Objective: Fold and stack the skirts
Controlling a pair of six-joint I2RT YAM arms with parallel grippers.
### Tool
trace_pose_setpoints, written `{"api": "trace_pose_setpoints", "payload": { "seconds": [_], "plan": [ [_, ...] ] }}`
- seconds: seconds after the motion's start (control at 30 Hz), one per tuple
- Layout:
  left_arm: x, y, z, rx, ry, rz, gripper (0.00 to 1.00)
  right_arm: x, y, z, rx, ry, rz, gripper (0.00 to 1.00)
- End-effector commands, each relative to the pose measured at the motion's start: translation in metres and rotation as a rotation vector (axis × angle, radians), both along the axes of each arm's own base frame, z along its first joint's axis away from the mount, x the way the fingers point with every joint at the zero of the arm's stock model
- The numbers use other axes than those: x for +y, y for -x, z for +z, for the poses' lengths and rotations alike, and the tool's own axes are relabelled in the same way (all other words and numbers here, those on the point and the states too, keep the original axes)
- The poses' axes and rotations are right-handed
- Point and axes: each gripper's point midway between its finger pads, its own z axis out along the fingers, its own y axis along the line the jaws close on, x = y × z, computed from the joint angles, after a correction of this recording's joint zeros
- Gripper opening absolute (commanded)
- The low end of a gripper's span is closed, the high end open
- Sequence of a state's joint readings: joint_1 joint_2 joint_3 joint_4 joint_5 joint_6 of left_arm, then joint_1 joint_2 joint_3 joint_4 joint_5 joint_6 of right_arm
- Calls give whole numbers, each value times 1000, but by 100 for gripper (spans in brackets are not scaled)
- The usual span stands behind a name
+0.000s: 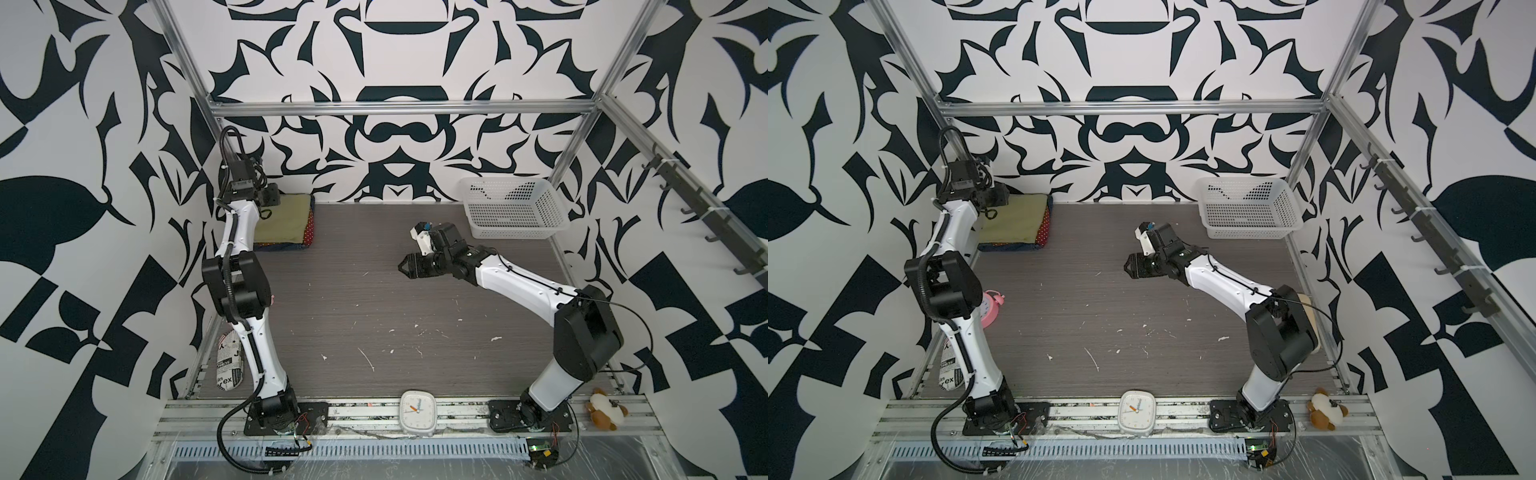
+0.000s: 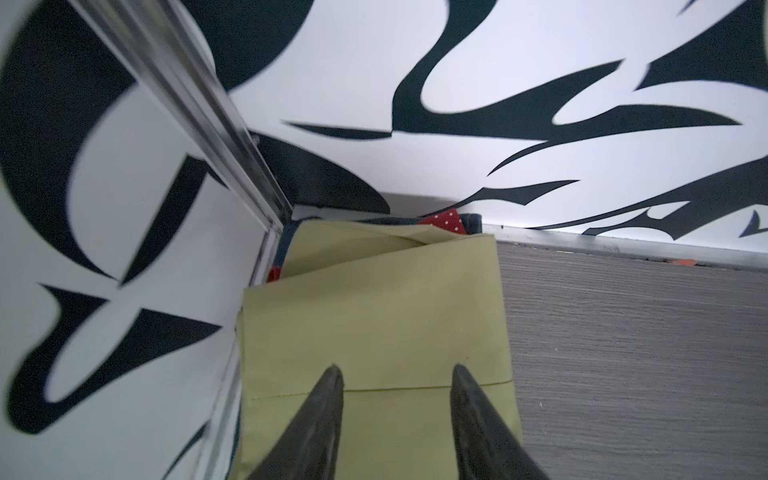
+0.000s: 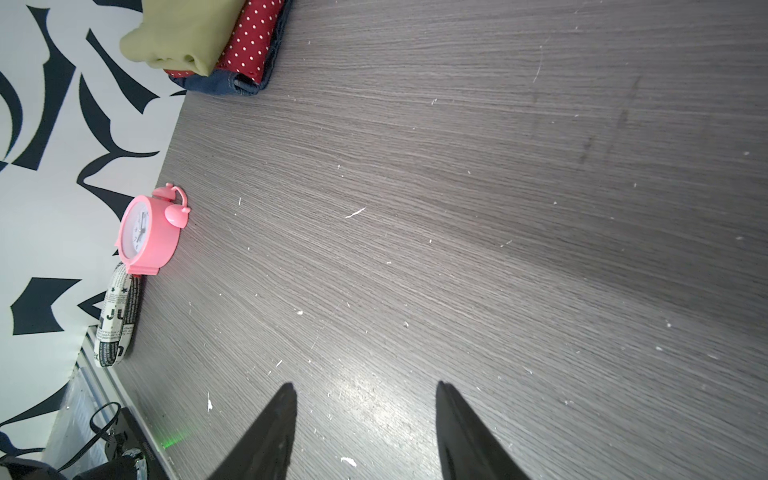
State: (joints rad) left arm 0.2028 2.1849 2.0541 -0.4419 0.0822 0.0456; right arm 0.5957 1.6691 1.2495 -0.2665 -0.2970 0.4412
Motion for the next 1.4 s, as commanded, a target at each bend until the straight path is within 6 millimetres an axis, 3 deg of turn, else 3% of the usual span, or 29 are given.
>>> {"api": "trace_pose_setpoints", "payload": {
  "seconds": [0.0, 0.17, 0.23, 0.33, 0.4, 0.5, 0.57, 0.67, 0.73, 0.87, 0.93, 1.1, 1.23, 1.3, 1.37],
  "plan": [
    [-19, 1, -65, 110, 174, -17, 48, 3, 1, 25, -76, -45, 28, 58],
    [-4, -1, -101, 153, 250, 51, 59, 3, 4, 27, -93, -47, 44, 60],
    [-1, 0, -100, 168, 261, 72, 61, 0, 5, 29, -110, -36, 46, 61],
    [-4, 7, -72, 133, 262, 73, 65, -6, 6, 33, -146, -24, 37, 62],
    [-3, 15, -37, 52, 254, 95, 78, -10, 6, 37, -176, -20, 26, 63],
    [-9, 35, 20, -63, 244, 103, 83, -16, 5, 44, -216, -11, 11, 64],
    [-17, 54, 44, -104, 226, 109, 84, -23, 5, 49, -259, 4, -12, 69],
    [-37, 89, 60, -137, 199, 102, 90, -51, 3, 55, -408, 53, -98, 86],
    [-53, 111, 61, -174, 171, 97, 94, -77, 0, 57, -513, 102, -201, 99],
    [-85, 162, 38, -215, 110, 74, 100, -139, 2, 57, -725, 287, -390, 99],
    [-96, 185, 13, -207, 65, 78, 99, -168, 7, 53, -790, 380, -472, 99],
    [-110, 230, -38, -280, 5, 31, 100, -237, 18, 26, -785, 497, -692, 99],
    [-102, 245, -80, -250, -68, 39, 99, -282, 31, 13, -790, 518, -889, 99],
    [-100, 242, -99, -206, -83, 43, 99, -288, 32, 10, -781, 496, -876, 100],
    [-100, 237, -105, -176, -86, 48, 100, -303, 30, 6, -716, 522, -893, 99]
  ]
}}
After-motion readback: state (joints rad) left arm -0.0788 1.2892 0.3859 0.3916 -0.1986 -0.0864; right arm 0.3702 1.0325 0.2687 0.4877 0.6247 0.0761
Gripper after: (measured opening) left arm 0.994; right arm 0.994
